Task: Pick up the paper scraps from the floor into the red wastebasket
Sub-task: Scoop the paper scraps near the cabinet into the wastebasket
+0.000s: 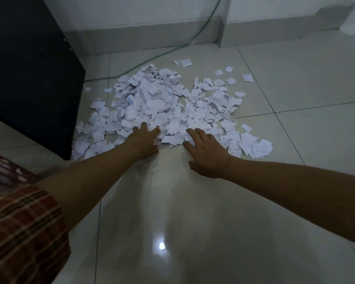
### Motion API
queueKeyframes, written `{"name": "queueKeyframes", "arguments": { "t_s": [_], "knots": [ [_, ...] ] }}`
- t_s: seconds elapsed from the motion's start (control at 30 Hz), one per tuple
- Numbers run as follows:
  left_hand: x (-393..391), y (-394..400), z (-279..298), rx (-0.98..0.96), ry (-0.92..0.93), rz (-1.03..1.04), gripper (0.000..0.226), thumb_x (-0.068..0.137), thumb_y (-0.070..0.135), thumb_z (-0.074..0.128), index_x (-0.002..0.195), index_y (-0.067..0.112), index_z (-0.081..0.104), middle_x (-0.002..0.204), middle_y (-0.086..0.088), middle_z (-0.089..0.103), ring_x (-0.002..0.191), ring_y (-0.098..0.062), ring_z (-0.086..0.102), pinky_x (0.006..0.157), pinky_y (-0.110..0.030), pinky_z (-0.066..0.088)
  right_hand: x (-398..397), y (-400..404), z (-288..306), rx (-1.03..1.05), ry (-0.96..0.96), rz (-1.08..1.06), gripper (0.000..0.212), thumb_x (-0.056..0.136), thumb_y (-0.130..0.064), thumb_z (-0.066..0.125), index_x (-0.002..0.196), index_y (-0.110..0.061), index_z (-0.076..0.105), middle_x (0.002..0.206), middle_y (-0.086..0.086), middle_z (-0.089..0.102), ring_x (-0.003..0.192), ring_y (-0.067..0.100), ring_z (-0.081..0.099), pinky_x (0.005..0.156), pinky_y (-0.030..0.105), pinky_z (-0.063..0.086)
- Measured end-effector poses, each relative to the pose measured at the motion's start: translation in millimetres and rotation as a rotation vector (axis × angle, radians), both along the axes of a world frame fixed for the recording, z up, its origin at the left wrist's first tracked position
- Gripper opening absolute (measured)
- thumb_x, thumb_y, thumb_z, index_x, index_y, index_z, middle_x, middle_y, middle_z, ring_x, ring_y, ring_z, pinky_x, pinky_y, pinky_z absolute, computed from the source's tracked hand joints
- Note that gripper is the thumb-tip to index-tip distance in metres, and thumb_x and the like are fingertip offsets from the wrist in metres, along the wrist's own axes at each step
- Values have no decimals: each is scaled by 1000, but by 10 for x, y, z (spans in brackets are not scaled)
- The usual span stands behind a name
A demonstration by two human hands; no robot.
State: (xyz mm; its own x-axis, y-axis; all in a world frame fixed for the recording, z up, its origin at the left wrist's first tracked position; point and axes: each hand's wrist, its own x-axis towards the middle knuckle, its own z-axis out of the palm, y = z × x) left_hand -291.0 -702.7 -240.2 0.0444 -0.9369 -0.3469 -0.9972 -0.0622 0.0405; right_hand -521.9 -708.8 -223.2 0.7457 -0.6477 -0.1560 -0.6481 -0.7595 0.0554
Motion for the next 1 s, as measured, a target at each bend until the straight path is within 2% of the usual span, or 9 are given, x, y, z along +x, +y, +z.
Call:
{"name": "queueKeyframes", "arguments": {
  "t_s": [0.13,0.27,0.43,0.53,0.67,0.77,0.83,0.9,1.0],
  "knots": [
    [-23,136,74,20,-62,-99,47,96,24,52,139,19,35,140,-22,28,117,-40,42,85,-38,42,54,-108,28,-37,-34,-74,73,89,-53,51,147,-13,30,158,22,8,143,41,13,111,53,22],
    [28,278,181,42,-59,-156,30,95,18,53,123,10,48,125,-19,39,101,-34,53,72,-33,41,118,-273,12,87,-60,-318,95,80,-73,51,153,-30,8,159,16,-15,145,44,-6,111,65,16],
    [29,466,299,115,-36,-183,30,90,19,63,119,11,58,120,-14,45,100,-31,57,78,-34,46,149,-413,-78,310,-74,-516,115,63,-86,54,149,-46,-10,155,12,-32,139,49,-24,104,76,16],
    [-10,544,383,125,4,-181,30,90,17,63,119,11,59,121,-13,46,101,-30,56,78,-33,44,198,-448,-205,369,-72,-541,119,54,-93,48,146,-50,-14,155,12,-31,140,50,-22,104,77,15],
    [-31,606,477,86,23,-186,27,91,17,61,117,12,59,115,-11,47,94,-26,56,71,-30,42,367,-391,-341,317,-94,-470,123,38,-104,20,148,-53,-4,160,16,-9,143,49,-5,108,70,16],
    [-14,618,529,83,12,-209,25,91,15,61,116,13,58,113,-11,46,93,-25,55,72,-31,46,422,-232,-396,174,-75,-367,96,66,-92,31,147,-42,25,150,19,22,134,42,23,103,59,29],
    [17,620,578,75,4,-228,23,92,15,58,115,12,57,113,-12,45,93,-26,54,73,-32,46,438,-111,-434,67,-173,-298,68,83,-69,48,138,-30,43,131,21,39,117,39,38,88,48,40],
    [42,625,639,66,-8,-243,21,93,14,56,114,11,57,113,-12,44,89,-25,50,69,-31,40,427,-27,-455,92,-290,-238,48,88,-42,61,129,-19,52,118,23,44,104,38,44,74,42,43],
    [61,664,705,58,-16,-268,18,94,12,54,111,10,58,107,-11,43,83,-22,47,67,-31,39,396,8,-384,230,-333,-161,27,84,-10,59,111,-6,60,105,26,46,86,40,52,67,37,37]
  ]
}}
